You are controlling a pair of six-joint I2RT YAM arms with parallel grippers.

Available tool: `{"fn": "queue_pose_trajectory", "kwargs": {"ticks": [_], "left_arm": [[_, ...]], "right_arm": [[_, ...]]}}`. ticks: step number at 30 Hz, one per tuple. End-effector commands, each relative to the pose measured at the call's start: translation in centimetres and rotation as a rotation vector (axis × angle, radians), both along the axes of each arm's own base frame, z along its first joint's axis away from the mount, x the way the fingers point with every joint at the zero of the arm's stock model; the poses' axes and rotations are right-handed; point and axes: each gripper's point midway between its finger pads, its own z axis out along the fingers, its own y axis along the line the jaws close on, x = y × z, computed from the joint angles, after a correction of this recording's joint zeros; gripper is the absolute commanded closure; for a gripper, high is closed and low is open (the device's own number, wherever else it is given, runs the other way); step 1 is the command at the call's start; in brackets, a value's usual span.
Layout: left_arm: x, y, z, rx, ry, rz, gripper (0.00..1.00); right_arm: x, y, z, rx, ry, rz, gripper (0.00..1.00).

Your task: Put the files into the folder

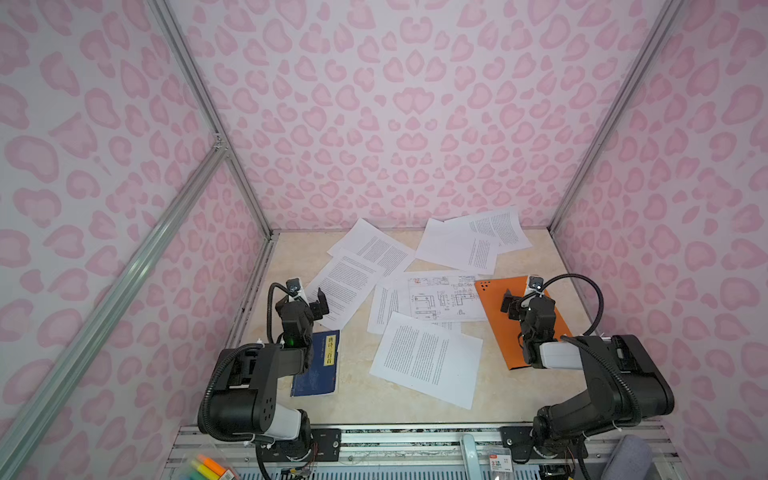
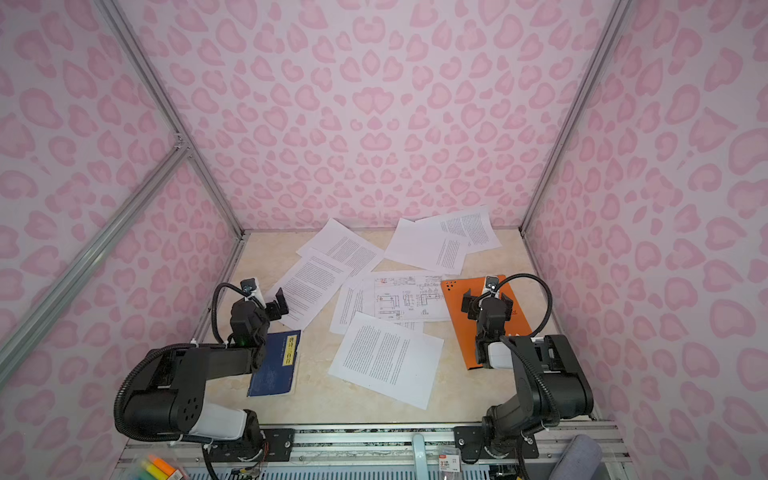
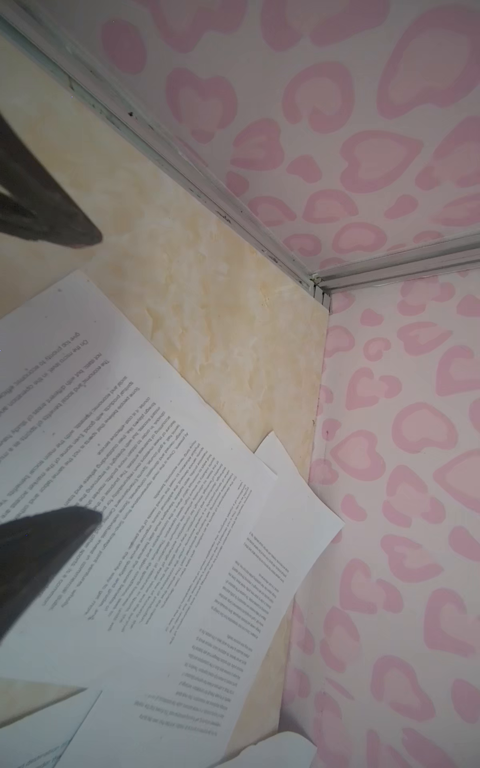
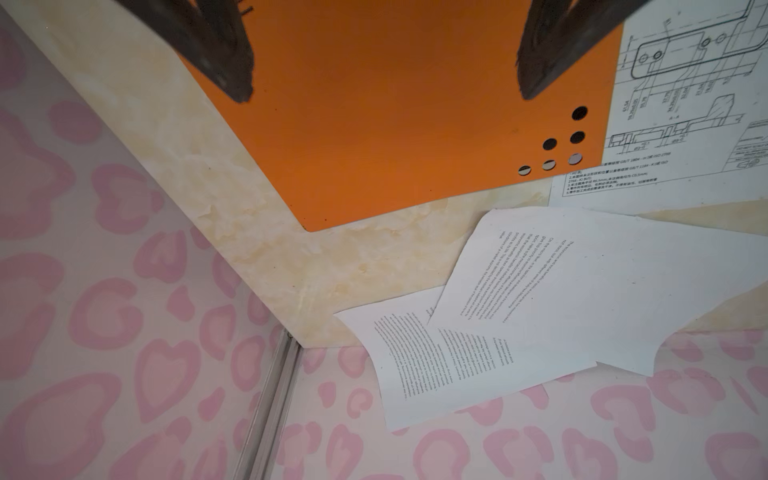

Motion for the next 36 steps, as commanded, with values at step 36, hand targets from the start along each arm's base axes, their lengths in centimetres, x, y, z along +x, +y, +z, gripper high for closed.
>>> {"fn": "queue_pose_trajectory", "kwargs": {"ticks": [36], "left_arm": [[0.2, 0.8, 1.7, 0.003, -0.026, 0.049, 0.02]], "right_arm": [[0.2, -0.6, 2.0, -0.015, -0.068, -0.038, 0.00]]}}
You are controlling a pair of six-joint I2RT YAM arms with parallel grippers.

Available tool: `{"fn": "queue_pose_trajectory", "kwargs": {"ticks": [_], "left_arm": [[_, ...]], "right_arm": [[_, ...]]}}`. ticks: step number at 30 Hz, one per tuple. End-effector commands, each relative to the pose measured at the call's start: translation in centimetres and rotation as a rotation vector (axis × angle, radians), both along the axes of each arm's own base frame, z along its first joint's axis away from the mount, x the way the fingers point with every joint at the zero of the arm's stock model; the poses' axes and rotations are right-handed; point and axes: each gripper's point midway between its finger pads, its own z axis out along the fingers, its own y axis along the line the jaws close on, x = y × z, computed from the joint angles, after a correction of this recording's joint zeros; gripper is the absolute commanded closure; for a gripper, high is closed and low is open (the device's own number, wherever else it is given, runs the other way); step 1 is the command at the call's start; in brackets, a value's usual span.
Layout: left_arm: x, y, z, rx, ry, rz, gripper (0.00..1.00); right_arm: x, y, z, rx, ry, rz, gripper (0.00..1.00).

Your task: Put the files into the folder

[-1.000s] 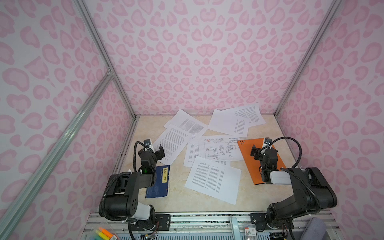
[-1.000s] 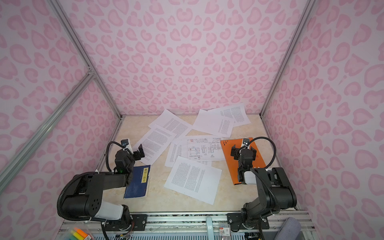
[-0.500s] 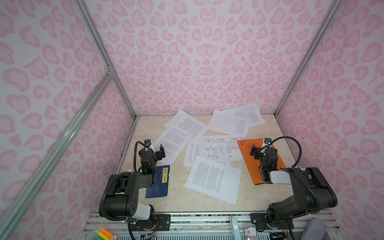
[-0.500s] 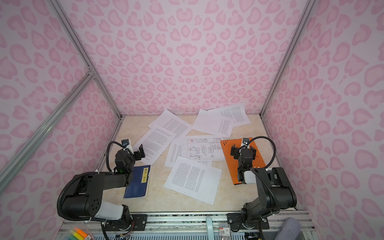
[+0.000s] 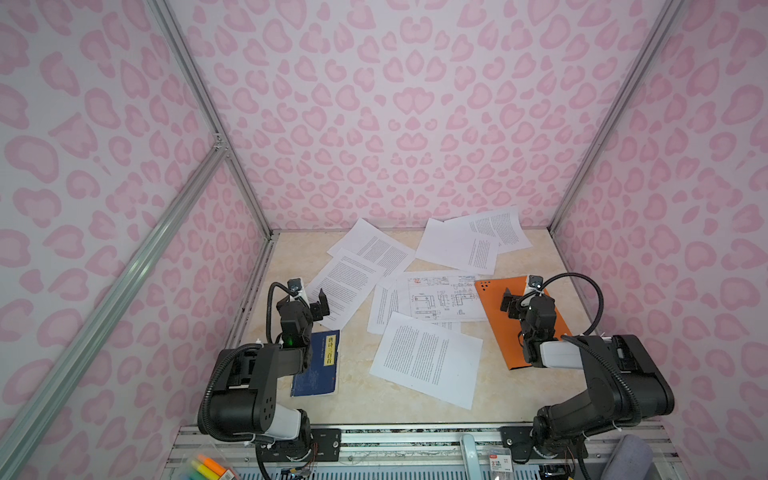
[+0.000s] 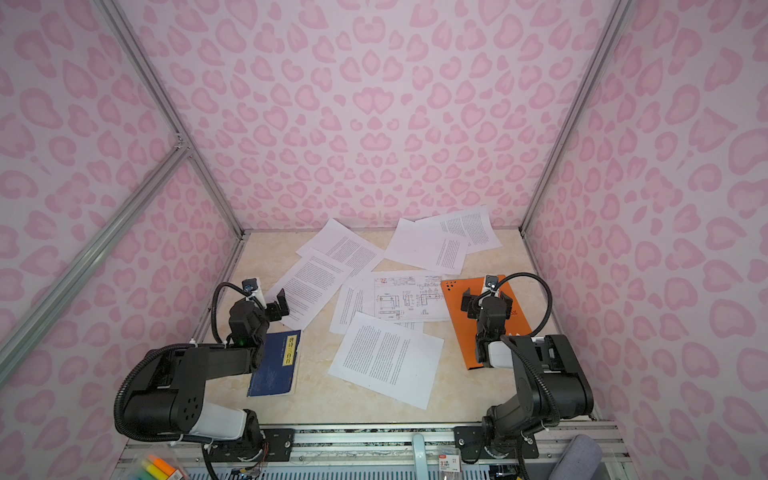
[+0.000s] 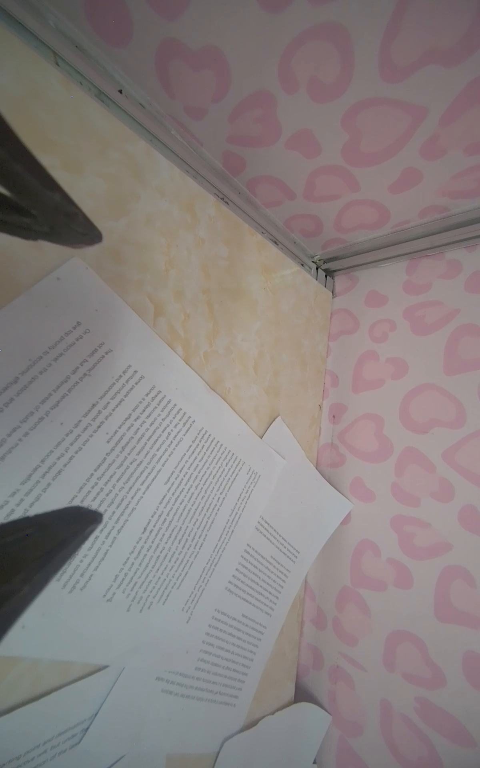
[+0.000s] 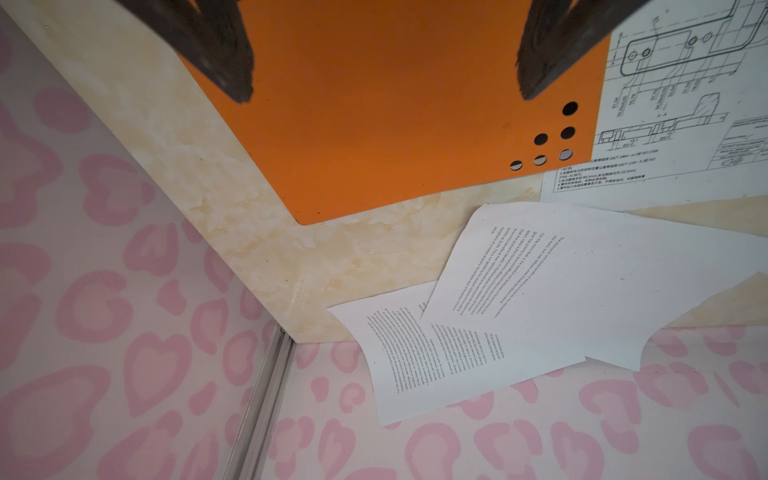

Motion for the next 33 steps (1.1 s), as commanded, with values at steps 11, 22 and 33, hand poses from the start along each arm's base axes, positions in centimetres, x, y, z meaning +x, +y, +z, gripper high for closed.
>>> {"fn": "queue_pose_trajectory", "kwargs": {"ticks": [11, 22, 33], "left_arm": [[-0.1, -5.9, 8.8, -0.243, 0.202, 0.064, 0.02], [-5.0, -22.3, 4.9, -0.464, 0.568, -0.532, 0.02], [-6.3, -30.3, 2.9, -0.471, 0.721, -0.711, 0.02]], "right_arm": [[-1.4, -9.4, 5.0, 0.378, 0.162, -0.522, 0.00], [-5.1, -14.3, -4.1, 0.847, 0.255, -0.536, 0.00], [-5.0, -10.8, -7.5, 1.056, 0.425, -0.451, 0.05]]}}
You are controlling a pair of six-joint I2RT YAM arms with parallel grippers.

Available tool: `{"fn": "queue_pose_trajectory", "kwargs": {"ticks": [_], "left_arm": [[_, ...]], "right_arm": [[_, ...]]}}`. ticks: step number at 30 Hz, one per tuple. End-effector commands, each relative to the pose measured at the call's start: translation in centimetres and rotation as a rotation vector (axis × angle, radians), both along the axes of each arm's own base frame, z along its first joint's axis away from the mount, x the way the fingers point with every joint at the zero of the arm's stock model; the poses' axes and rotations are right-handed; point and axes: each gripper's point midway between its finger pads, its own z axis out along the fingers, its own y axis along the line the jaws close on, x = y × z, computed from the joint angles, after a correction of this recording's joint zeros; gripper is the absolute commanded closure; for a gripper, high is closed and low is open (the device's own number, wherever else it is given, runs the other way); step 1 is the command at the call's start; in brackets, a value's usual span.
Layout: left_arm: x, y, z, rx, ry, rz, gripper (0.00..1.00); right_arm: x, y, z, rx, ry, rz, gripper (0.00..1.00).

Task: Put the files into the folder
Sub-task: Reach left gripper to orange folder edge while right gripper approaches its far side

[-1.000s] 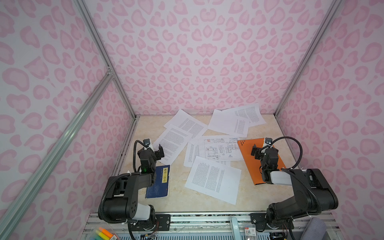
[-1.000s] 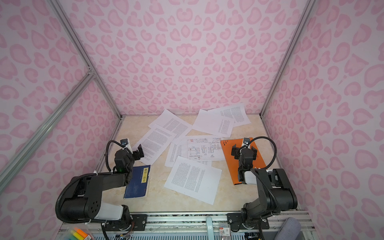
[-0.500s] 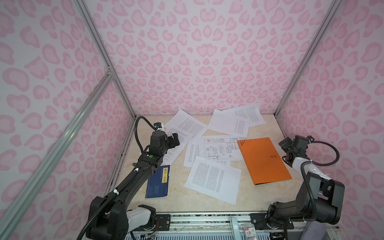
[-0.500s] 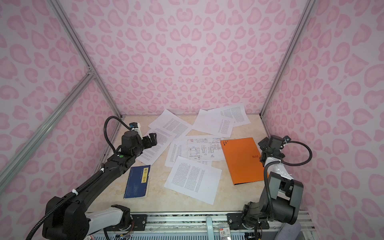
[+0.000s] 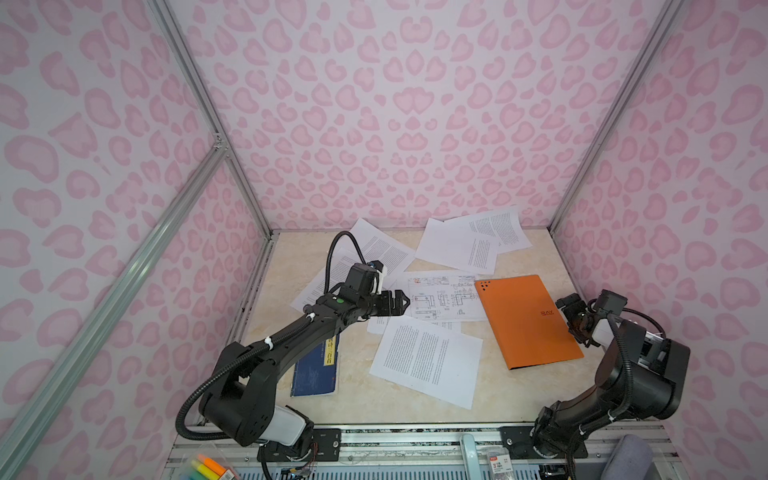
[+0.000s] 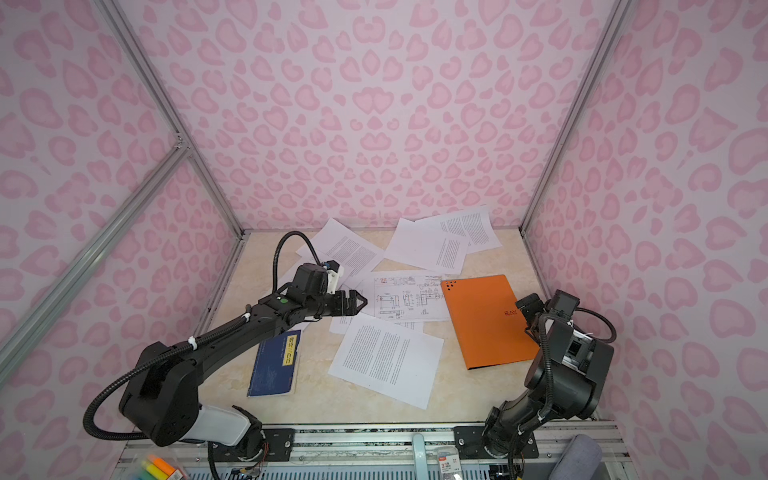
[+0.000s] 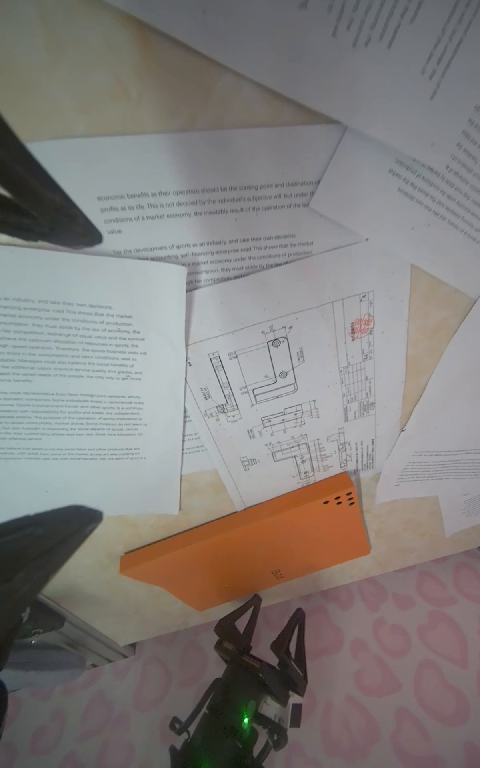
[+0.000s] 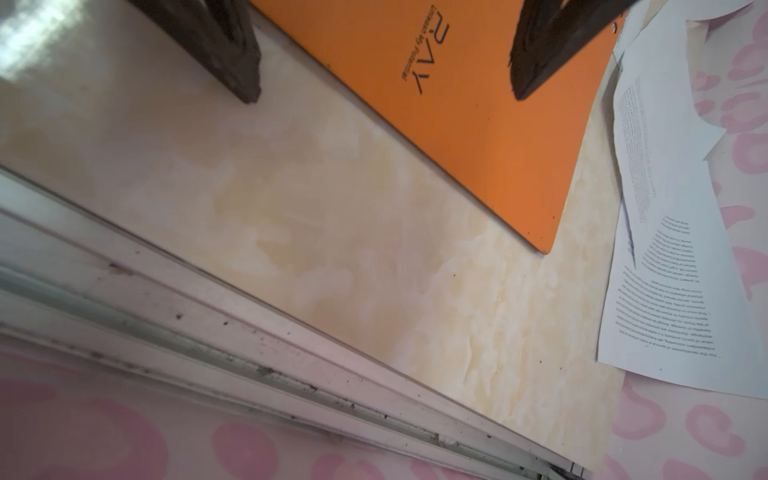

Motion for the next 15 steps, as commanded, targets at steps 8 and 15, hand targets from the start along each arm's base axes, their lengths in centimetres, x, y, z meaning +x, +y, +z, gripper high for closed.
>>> {"fn": "queue_pose_trajectory", "kwargs": {"ticks": [8, 15], "left_arm": [[-1.1, -8.1, -1.6, -0.053, 0.134, -0.150, 0.01], [0.7, -12.3, -2.6, -0.090, 0.200, -0.200, 0.09]], "right_arm": [[-1.5, 8.8, -1.3, 0.256, 0.118, 0.185, 0.05], [-1.2, 12.1, 0.5, 0.259, 0.082, 0.272, 0.05]]}}
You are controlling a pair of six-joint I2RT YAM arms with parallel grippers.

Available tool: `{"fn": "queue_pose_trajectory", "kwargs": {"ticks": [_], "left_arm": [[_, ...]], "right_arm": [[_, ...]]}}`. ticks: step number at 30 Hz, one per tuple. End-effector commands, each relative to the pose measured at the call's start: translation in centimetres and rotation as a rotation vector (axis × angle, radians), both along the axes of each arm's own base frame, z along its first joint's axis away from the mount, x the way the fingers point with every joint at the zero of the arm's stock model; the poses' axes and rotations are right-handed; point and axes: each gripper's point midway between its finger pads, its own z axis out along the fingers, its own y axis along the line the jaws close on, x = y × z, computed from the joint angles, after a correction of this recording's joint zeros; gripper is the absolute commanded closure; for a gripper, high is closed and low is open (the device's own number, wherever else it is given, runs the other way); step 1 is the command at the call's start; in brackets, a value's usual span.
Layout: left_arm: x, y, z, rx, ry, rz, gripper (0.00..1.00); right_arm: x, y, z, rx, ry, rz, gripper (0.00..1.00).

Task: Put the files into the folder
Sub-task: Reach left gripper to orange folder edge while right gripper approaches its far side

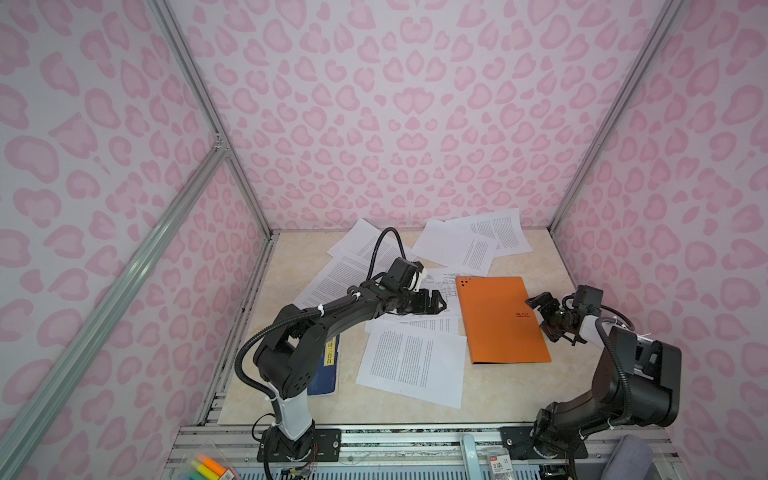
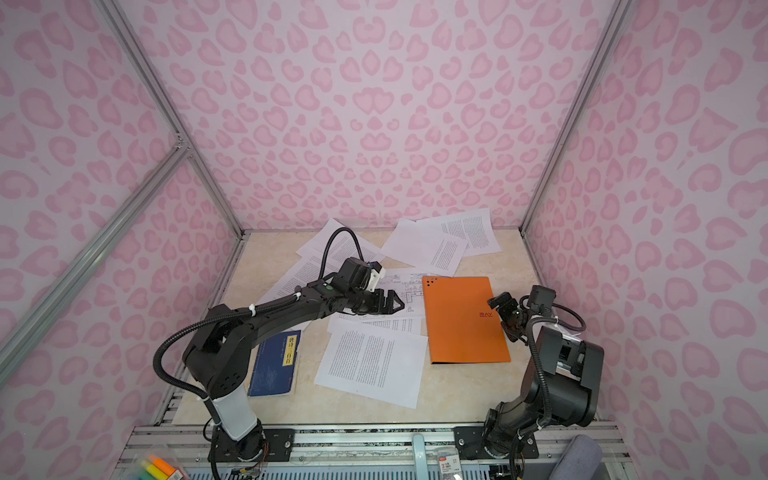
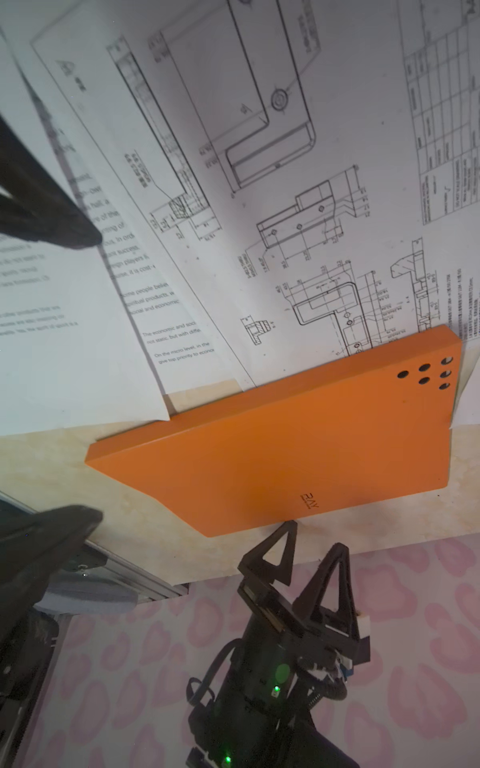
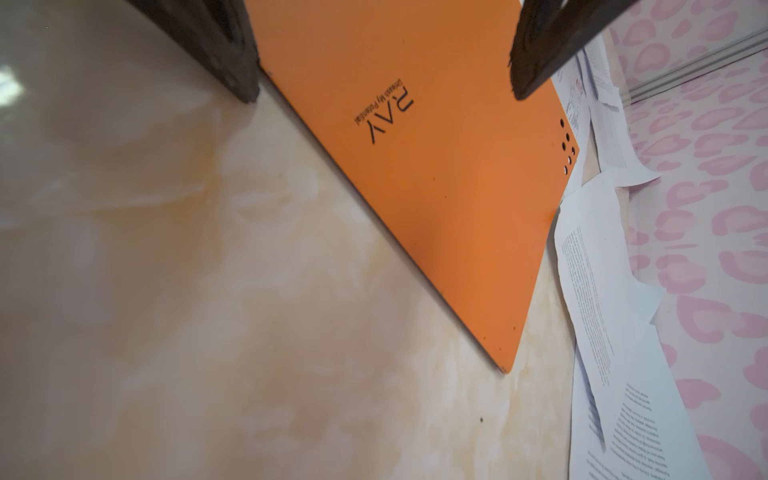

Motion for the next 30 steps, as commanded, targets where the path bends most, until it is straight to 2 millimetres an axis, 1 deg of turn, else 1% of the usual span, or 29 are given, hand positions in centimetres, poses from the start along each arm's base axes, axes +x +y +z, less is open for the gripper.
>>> {"fn": "queue_pose_trajectory", "kwargs": {"ticks": [1, 4, 6, 8, 12, 15, 17, 21, 25, 30], "left_arm": [[0.1, -2.0, -0.7, -0.026, 0.067, -0.039, 0.13], [0.5, -3.6, -2.3, -0.026, 0.109, -0.061, 0.21], [0.9, -4.4, -3.3, -0.018, 0.129, -0.066, 0.24], [1.0, -5.4, -3.8, -0.031, 0.146, -0.083, 0.28], [0.8, -7.2, -4.9, -0.037, 0.163, -0.110, 0.32], [0.6, -8.1, -5.6, -0.038, 0.183, -0.119, 0.38], [0.7, -8.5, -6.2, -0.036, 0.193, -0.117, 0.41], [0.9, -8.9, -7.3, -0.030, 0.210, -0.112, 0.45], [1.0, -9.1, -8.0, -0.025, 0.223, -0.109, 0.51], [1.0, -9.2, -9.0, -0.017, 0.241, -0.111, 0.54]], "right_arm": [[-0.4, 1.4, 0.2, 0.030, 0.024, 0.040, 0.05], [0.1, 1.7, 0.4, 0.018, 0.016, 0.074, 0.05], [0.4, 1.5, 0.4, 0.000, 0.015, 0.089, 0.06], [0.5, 0.9, 0.4, -0.043, 0.034, 0.099, 0.07], [0.8, -0.4, 0.7, -0.228, 0.095, 0.155, 0.06], [1.6, 0.3, 0.1, -0.228, 0.107, 0.195, 0.06], [1.8, 0.6, -0.5, -0.225, 0.122, 0.207, 0.07], [1.9, 0.2, -1.5, -0.247, 0.148, 0.202, 0.07], [2.1, 0.8, -2.3, -0.232, 0.166, 0.232, 0.08], [2.6, 2.0, -1.6, -0.156, 0.117, 0.238, 0.08]]}}
